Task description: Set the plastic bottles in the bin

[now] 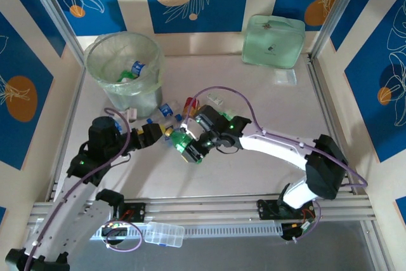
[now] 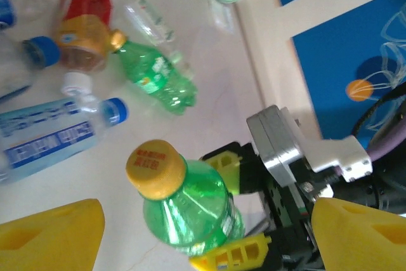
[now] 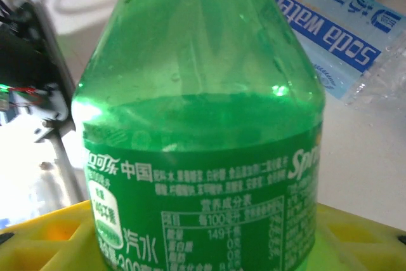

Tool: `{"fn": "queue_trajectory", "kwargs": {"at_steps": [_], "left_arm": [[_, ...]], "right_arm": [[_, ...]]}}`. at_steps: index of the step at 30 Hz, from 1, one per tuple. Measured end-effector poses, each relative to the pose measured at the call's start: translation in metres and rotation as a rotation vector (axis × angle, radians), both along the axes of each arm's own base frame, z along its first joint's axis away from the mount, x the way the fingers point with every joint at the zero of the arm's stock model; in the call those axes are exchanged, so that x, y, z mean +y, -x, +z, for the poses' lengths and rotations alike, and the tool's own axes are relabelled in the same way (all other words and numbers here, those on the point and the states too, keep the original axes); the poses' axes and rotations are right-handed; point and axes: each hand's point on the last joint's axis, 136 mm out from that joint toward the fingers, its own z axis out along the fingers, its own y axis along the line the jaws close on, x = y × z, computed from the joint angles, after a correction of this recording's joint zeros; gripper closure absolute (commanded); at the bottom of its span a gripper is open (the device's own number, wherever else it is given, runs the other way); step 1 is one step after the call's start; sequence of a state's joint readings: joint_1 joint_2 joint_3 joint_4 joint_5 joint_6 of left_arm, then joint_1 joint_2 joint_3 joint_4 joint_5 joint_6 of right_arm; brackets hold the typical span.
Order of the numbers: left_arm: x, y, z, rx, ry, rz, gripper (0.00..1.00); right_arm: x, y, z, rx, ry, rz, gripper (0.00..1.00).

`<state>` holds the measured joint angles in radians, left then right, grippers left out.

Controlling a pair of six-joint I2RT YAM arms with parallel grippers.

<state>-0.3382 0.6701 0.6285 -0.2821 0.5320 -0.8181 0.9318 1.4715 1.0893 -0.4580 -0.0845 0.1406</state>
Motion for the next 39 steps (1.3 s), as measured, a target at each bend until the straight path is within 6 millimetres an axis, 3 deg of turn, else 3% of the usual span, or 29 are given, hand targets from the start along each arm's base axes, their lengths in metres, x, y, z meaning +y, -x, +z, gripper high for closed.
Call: {"fn": "queue_trajectory", "kwargs": {"at_steps": [11, 17, 23, 28, 39], "left_arm": [[-0.029, -0.019, 0.033, -0.154, 0.121, -0.068, 0.16], [-0.058, -0.016, 0.018, -0.113, 0.115, -0.155, 0.21], [-0.074, -0.010, 0.031, -0.167, 0.153, -0.194, 0.46], [-0.078, -0.016, 0.031, -0.185, 0.147, -0.183, 0.69], [-0.080, -0.020, 0.034, -0.207, 0.130, -0.184, 0.84]], "right_arm": [[-0.003, 0.004, 0.041, 0.048, -0.178, -0.049, 0.39], [-0.008, 0.004, 0.047, 0.065, -0.224, -0.076, 0.39], [-0.012, 0.003, 0.056, 0.058, -0.272, -0.106, 0.39], [-0.017, 0.003, 0.061, 0.057, -0.305, -0.127, 0.39], [-0.017, 0.000, 0.062, 0.057, -0.314, -0.138, 0.34]]}}
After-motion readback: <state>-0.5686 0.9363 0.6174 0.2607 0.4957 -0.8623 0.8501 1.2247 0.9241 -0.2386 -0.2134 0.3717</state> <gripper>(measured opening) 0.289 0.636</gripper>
